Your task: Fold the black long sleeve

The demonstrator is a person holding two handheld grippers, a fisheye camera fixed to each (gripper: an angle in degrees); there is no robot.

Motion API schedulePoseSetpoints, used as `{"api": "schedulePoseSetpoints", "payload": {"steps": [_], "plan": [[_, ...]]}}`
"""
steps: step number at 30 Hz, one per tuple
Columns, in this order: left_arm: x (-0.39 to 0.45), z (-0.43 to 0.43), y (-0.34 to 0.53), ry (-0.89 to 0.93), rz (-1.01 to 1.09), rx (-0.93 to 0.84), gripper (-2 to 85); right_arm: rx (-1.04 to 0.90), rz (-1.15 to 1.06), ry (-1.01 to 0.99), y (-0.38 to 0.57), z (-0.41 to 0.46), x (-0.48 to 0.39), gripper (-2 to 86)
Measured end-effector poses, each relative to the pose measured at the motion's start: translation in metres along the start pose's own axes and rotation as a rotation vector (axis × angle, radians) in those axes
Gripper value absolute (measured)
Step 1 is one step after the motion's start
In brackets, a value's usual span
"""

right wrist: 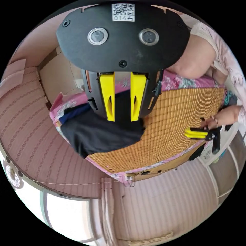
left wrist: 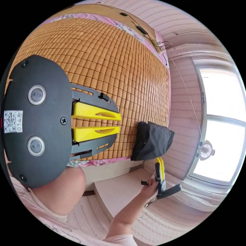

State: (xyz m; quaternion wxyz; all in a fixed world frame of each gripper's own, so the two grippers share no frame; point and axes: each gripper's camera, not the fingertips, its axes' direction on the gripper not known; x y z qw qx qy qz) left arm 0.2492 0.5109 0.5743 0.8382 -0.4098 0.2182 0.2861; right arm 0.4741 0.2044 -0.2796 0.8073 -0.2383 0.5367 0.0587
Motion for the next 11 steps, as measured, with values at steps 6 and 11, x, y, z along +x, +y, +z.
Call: {"api": "schedulePoseSetpoints", "payload": {"steps": [6, 11], "plan": [[0.033, -0.177, 0.143, -0.210, -0.222, 0.022, 4.5, -0.148, -0.269, -0.083, 0.132, 0.033, -0.165, 10.8], [0.066, -0.330, 0.243, -0.401, -0.452, 0.065, 5.5, -0.167, -0.442, -0.311, 0.164, 0.061, -0.275, 11.2]]}}
